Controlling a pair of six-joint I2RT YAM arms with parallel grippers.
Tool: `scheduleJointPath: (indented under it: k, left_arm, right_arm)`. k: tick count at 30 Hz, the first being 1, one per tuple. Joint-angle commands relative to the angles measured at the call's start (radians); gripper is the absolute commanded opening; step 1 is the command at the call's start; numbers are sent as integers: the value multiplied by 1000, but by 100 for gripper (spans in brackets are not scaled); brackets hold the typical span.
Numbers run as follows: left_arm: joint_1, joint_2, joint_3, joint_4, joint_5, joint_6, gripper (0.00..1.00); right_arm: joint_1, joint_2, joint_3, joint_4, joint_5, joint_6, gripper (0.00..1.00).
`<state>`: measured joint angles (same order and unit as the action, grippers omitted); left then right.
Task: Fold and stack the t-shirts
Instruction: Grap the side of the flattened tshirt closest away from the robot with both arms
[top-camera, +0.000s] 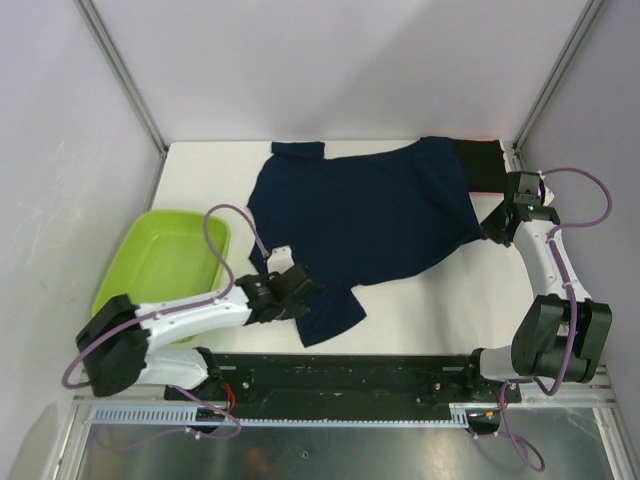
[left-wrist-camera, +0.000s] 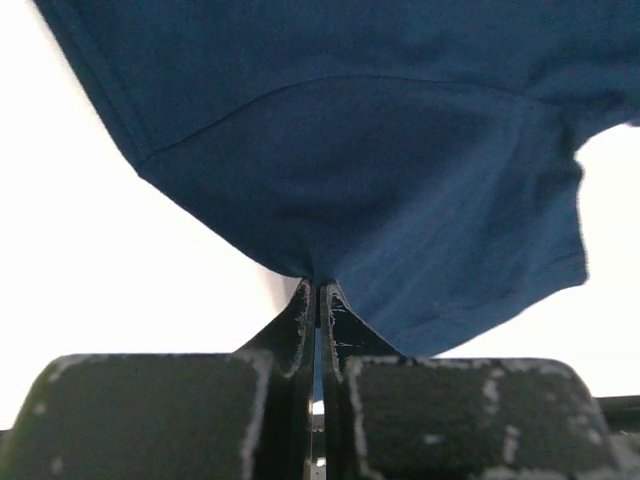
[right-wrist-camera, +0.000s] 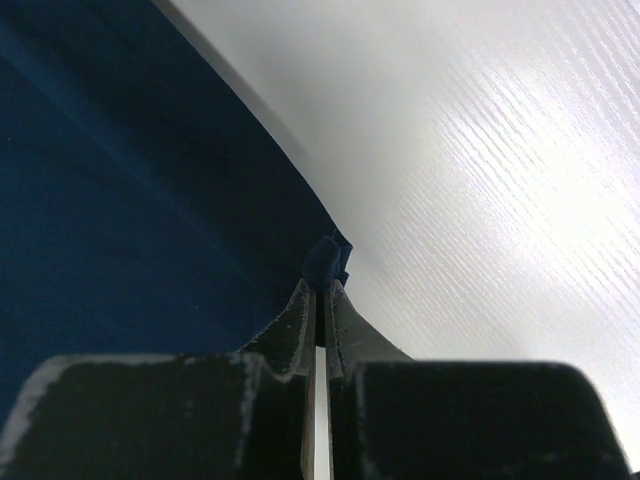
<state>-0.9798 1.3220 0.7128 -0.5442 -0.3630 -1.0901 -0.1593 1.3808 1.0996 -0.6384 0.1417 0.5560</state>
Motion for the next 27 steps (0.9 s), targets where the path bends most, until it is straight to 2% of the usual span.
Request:
scheduleJointPath:
  k: [1,10,19,25,27]
  left_arm:
    - [8,-188,-27,-63,-110,-44,0]
    - [87,-562,15,-343,-180,-32,0]
    - [93,-765,16,-533,-142,-79,0]
    - [93,-870,-15,-604,-91,-107,0]
    - [93,-871,-21,-605,-72,-97,0]
  right_arm:
    - [2,-54,31,-50,29,-11,0]
    - [35,-152,-71,-122,85,7,0]
    - [17,-299,-254,-216,94,113,0]
    - [44,-395,-280,-323,106,248,0]
    - [46,-396,-284,-354,105,260,4]
